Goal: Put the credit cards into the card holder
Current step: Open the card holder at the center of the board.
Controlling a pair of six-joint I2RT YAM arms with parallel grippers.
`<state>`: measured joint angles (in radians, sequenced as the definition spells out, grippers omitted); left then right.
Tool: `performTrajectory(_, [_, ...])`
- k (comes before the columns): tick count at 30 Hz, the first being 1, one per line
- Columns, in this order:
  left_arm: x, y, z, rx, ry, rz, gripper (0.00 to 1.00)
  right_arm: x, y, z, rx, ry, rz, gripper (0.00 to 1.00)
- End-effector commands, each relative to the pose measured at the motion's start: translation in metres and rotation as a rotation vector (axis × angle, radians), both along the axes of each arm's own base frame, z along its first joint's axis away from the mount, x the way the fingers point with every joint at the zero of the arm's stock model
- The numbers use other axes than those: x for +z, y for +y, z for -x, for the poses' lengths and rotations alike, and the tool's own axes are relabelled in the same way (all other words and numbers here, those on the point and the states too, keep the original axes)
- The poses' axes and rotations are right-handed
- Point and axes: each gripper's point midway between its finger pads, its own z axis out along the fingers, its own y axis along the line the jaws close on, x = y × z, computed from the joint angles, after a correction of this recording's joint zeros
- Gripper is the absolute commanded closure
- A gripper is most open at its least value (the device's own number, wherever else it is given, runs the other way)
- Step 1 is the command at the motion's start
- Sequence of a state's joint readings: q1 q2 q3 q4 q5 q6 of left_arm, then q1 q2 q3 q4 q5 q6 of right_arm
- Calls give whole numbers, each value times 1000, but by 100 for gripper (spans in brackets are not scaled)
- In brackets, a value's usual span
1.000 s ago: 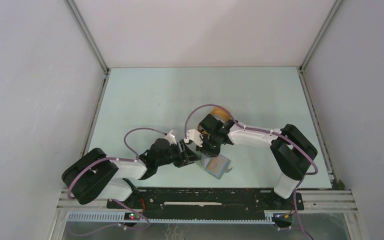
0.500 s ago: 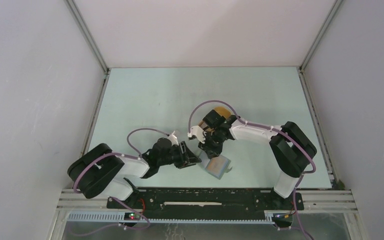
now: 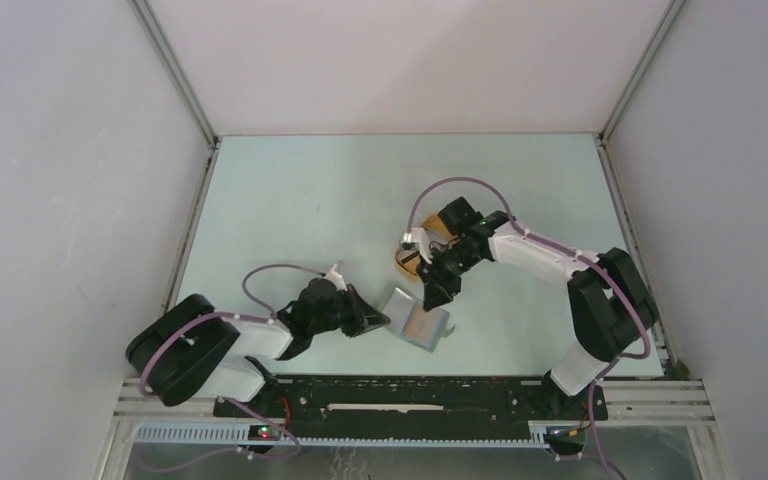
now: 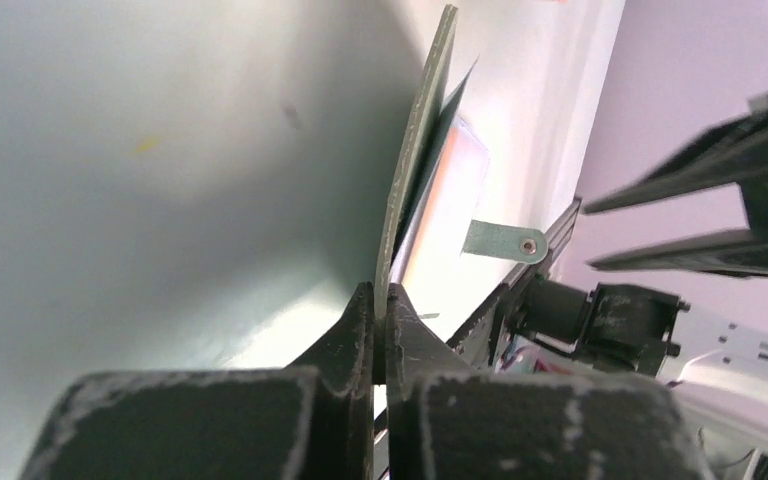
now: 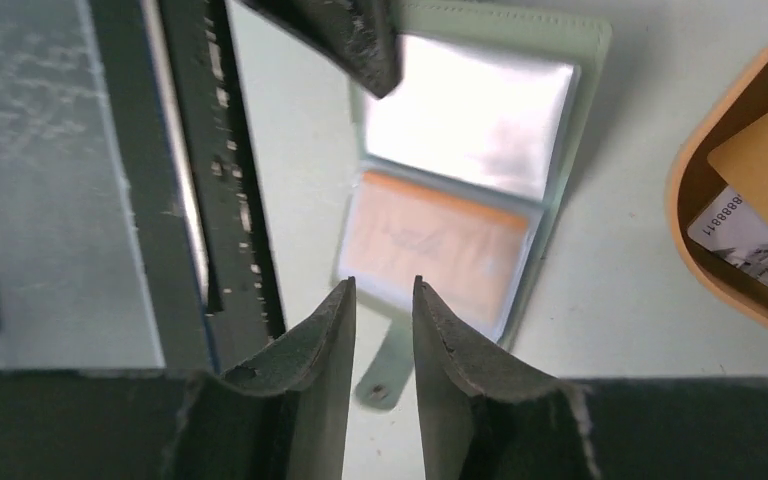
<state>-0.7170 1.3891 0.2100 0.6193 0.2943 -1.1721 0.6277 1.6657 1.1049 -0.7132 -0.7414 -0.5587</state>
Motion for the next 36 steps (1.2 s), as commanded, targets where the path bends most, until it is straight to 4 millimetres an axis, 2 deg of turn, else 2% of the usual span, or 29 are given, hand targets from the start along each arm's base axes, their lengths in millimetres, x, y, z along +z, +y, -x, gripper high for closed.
performTrajectory(1, [0, 23, -9, 190, 42, 44, 100, 52, 13, 23, 10, 145, -206, 64])
performTrajectory(4, [5, 27, -13, 251, 58, 76, 100, 54, 15, 27, -39, 238, -216, 61])
performTrajectory(9, [6, 43, -17, 372, 68, 112, 100, 55, 15, 11, -191, 391, -212, 54])
performTrajectory(14, [5, 58, -27, 475, 37, 100, 100, 41, 18, -10, -416, 483, -143, 43])
performTrajectory(16, [6, 60, -31, 490, 26, 90, 100, 33, 18, -12, -519, 530, -107, 36])
performTrajectory(20, [6, 55, -32, 468, 27, 84, 100, 19, 20, -9, -627, 584, -90, 28])
performTrajectory(31, [3, 42, -26, 403, 58, 108, 100, 5, 37, -17, -675, 675, -111, 31])
performTrajectory(36, [1, 37, -24, 382, 76, 122, 100, -15, 33, -24, -742, 666, -43, 32])
